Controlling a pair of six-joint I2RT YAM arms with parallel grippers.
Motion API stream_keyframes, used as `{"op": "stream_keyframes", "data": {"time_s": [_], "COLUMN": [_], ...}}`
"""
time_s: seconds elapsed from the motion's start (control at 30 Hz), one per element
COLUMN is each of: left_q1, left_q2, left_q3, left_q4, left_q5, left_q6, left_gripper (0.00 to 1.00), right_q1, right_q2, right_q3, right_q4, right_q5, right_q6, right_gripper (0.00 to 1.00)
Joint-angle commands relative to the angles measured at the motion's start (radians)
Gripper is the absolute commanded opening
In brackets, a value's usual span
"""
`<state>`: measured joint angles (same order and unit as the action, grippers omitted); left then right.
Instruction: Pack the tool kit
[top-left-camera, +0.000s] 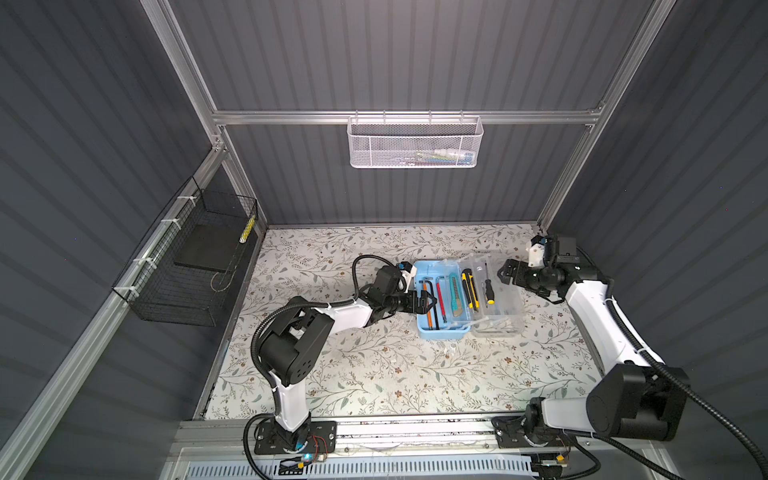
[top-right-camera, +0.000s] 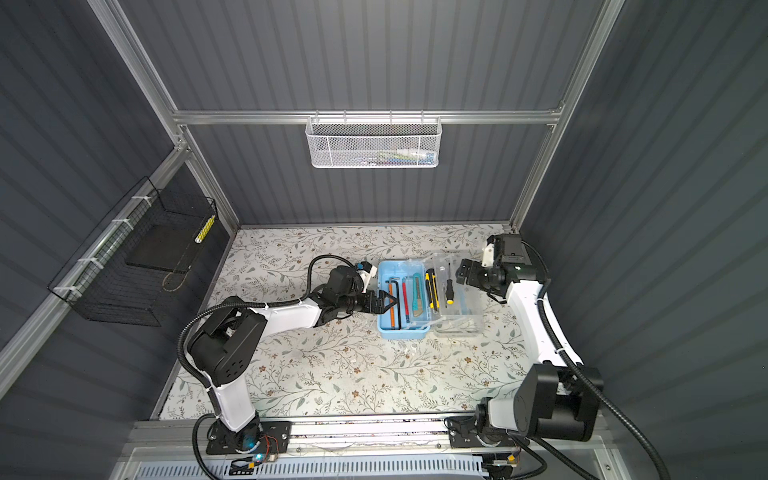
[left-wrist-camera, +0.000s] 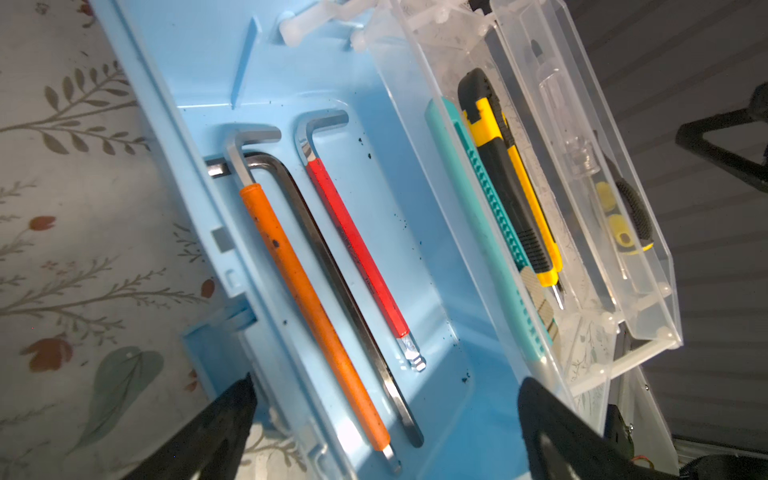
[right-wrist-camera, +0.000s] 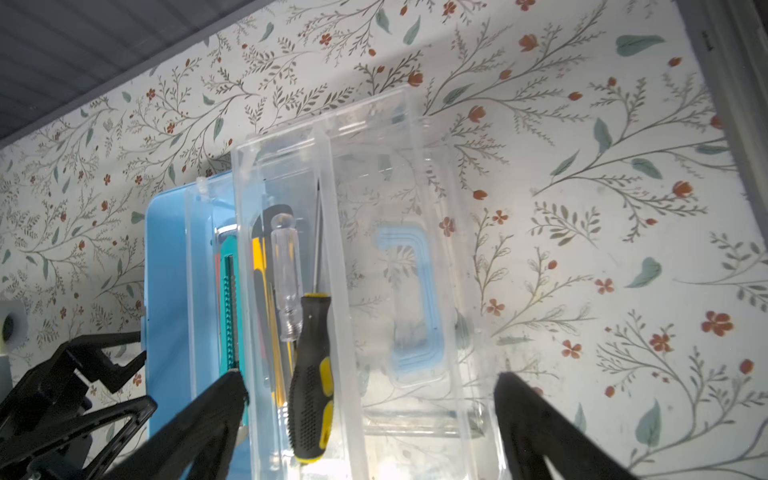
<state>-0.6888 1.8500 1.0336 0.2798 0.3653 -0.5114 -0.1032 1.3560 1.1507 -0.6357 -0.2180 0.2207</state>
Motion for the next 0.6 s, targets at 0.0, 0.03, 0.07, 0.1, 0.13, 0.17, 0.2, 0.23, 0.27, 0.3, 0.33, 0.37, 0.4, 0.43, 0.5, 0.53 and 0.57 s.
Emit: {"op": "stream_keyframes", "data": {"time_s": [0.0, 0.03, 0.07, 0.1, 0.13, 0.17, 0.2, 0.23, 0.27, 0.3, 0.33, 0.37, 0.4, 0.43, 0.5, 0.53, 0.57], "left_q1": [-0.006, -0.004, -0.004, -0.005, -0.004, -0.003, -0.002, -0.001, 0.000, 0.000, 0.002, 0.002, 0.002, 0.003, 0.002, 0.002, 0.002], "left_q2": [-0.035, -0.038, -0.041, -0.042, -0.041, -0.040, -0.038, -0.037, -0.037, -0.036, -0.038, -0.037, -0.038, -0.036, -0.032, -0.029, -0.026], "left_q3": [0.020, 0.019, 0.021, 0.025, 0.026, 0.030, 0.031, 0.033, 0.033, 0.032, 0.032, 0.032, 0.030, 0.031, 0.032, 0.033, 0.036], "left_q4": [-0.035, -0.039, -0.045, -0.051, -0.054, -0.056, -0.057, -0.057, -0.057, -0.056, -0.056, -0.056, -0.056, -0.056, -0.055, -0.053, -0.052], "left_q5": [-0.020, -0.024, -0.026, -0.028, -0.028, -0.029, -0.028, -0.028, -0.029, -0.028, -0.028, -0.028, -0.029, -0.029, -0.029, -0.028, -0.026], "left_q6": [0.031, 0.033, 0.036, 0.038, 0.039, 0.039, 0.038, 0.036, 0.036, 0.034, 0.033, 0.033, 0.033, 0.033, 0.034, 0.033, 0.033], "left_gripper": [1.00, 1.00, 1.00, 1.00, 1.00, 1.00, 1.00, 1.00, 1.00, 1.00, 1.00, 1.00, 1.00, 1.00, 1.00, 1.00, 1.00], "right_q1": [-0.092, -0.121, -0.155, -0.182, -0.198, -0.210, -0.222, -0.233, -0.244, -0.249, -0.252, -0.254, -0.255, -0.254, -0.255, -0.257, -0.261], "right_q2": [-0.019, -0.026, -0.031, -0.031, -0.024, -0.006, 0.017, 0.035, 0.051, 0.063, 0.073, 0.094, 0.119, 0.146, 0.204, 0.224, 0.243], "right_q3": [-0.053, -0.067, -0.084, -0.102, -0.114, -0.117, -0.120, -0.128, -0.143, -0.167, -0.185, -0.199, -0.205, -0.208, -0.219, -0.227, -0.238], "right_q4": [0.064, 0.087, 0.117, 0.143, 0.160, 0.159, 0.158, 0.163, 0.181, 0.212, 0.238, 0.242, 0.269, 0.276, 0.298, 0.316, 0.341], "right_q5": [0.000, -0.008, -0.021, -0.032, -0.034, -0.034, -0.045, -0.063, -0.083, -0.103, -0.109, -0.157, -0.173, -0.191, -0.218, -0.233, -0.253], "right_q6": [0.014, 0.018, 0.019, 0.015, 0.007, -0.003, -0.006, -0.003, 0.006, 0.019, 0.027, 0.035, 0.035, 0.034, 0.042, 0.049, 0.063], "right_gripper": [0.91, 0.88, 0.85, 0.82, 0.80, 0.77, 0.76, 0.75, 0.74, 0.74, 0.73, 0.73, 0.72, 0.71, 0.71, 0.71, 0.72]}}
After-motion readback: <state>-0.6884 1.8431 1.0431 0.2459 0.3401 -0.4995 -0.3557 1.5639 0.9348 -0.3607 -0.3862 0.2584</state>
